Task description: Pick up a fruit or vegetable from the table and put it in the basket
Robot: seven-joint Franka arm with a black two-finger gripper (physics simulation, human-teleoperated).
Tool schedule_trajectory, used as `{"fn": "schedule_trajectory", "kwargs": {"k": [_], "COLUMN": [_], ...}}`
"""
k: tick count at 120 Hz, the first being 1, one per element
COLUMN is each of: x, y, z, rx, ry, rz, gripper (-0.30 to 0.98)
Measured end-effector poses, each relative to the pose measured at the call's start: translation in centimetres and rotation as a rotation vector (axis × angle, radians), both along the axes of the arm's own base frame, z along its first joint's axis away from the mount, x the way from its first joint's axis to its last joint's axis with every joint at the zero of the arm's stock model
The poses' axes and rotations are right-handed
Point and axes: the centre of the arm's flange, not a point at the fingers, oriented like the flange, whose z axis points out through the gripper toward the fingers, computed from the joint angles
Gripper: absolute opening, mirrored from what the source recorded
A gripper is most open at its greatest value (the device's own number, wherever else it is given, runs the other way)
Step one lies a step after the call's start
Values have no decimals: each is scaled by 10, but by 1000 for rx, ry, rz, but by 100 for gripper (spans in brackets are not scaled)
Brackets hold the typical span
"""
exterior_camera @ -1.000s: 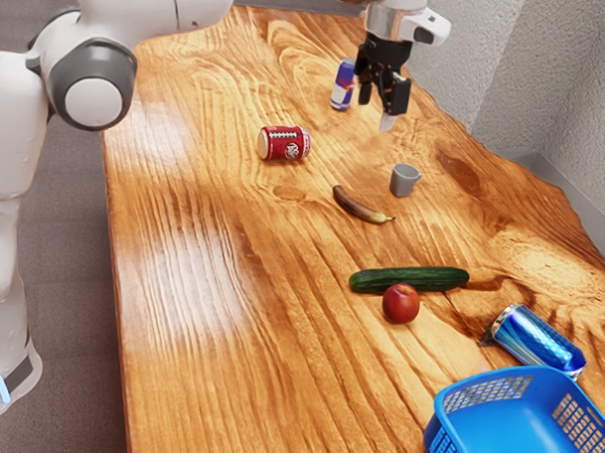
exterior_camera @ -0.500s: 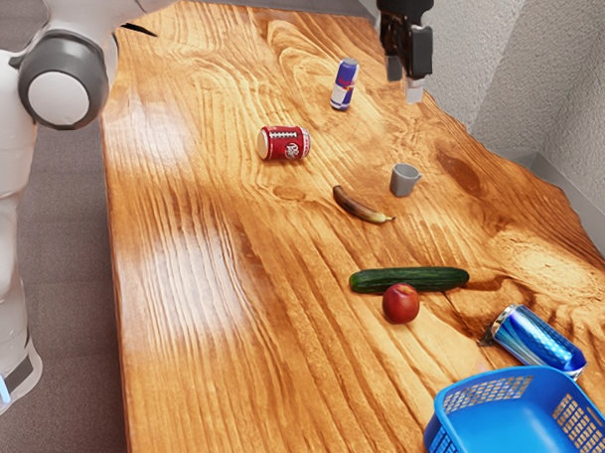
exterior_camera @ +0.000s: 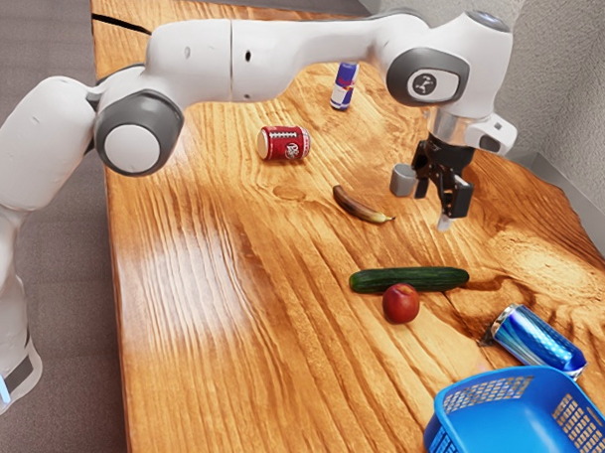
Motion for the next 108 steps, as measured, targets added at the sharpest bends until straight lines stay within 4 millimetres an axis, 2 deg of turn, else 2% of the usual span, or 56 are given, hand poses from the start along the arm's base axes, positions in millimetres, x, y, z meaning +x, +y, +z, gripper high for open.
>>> {"fn": "schedule_trajectory", "kwargs": {"k": [17, 22, 32, 44, 50, 67, 76, 87, 108], "x": [-5, -5, -7, -12, -23, -52, -54, -56, -61], "y": [0, 8, 17, -9, -15, -16, -19, -24, -45], "z": [-5, -11, -11, -36, -47, -43, -47, -61, -69], "rx": [15, 28, 39, 73, 85, 67, 56, 31, -5], "ry": [27, 40, 46, 72, 86, 62, 52, 53, 40], "rz": [27, 48, 77, 57, 46, 34, 27, 17, -23], "gripper": [69, 69, 69, 69, 69, 69, 69, 69, 69]}}
